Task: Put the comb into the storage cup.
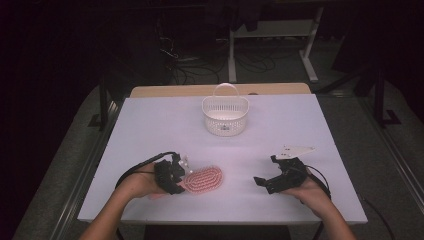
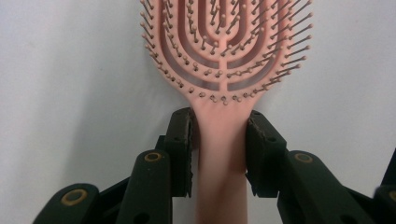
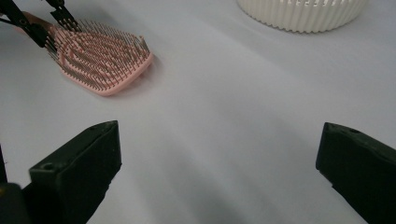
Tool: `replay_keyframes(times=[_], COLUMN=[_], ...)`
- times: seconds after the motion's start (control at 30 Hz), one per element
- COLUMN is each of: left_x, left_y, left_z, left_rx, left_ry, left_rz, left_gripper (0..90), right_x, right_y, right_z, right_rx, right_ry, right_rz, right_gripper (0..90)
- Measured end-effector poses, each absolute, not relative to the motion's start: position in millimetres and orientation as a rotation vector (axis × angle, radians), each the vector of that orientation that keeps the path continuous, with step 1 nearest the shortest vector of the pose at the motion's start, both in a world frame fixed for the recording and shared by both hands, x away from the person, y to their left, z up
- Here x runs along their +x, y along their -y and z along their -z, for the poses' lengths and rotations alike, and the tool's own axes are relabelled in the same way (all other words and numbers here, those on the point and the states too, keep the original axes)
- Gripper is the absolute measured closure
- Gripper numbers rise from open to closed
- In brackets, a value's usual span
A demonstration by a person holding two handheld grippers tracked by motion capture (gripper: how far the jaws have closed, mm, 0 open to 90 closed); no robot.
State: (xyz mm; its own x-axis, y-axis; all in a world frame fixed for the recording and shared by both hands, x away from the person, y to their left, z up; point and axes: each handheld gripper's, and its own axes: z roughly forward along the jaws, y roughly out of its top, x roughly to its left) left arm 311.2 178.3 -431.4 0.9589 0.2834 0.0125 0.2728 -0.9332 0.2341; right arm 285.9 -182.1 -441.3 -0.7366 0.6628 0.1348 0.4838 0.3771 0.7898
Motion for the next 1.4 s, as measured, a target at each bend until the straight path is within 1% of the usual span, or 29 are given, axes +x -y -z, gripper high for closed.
replay_keyframes(times=[0.03,0.17,0.37,0.7,1.4], left_x=[311,311,310,313,317], left_y=[-178,-179,-177,-180,-189], left_z=[431,431,431,430,415], left_rx=[2.878,2.881,2.891,2.855,2.685], left_ry=[-0.418,-0.401,-0.398,-0.427,-0.520], left_rz=[-0.070,-0.078,-0.084,-0.060,-0.097], left_gripper=[69.3,70.3,70.7,70.7,70.7], right_x=[286,286,286,287,287], right_y=[182,182,183,183,184], right_z=[441,441,441,441,441], right_rx=[1.026,1.028,1.027,1.029,1.028], right_ry=[-2.432,-2.432,-2.431,-2.429,-2.427], right_rz=[-1.287,-1.288,-1.290,-1.291,-1.293], right_gripper=[0.0,0.0,0.0,0.0,0.0])
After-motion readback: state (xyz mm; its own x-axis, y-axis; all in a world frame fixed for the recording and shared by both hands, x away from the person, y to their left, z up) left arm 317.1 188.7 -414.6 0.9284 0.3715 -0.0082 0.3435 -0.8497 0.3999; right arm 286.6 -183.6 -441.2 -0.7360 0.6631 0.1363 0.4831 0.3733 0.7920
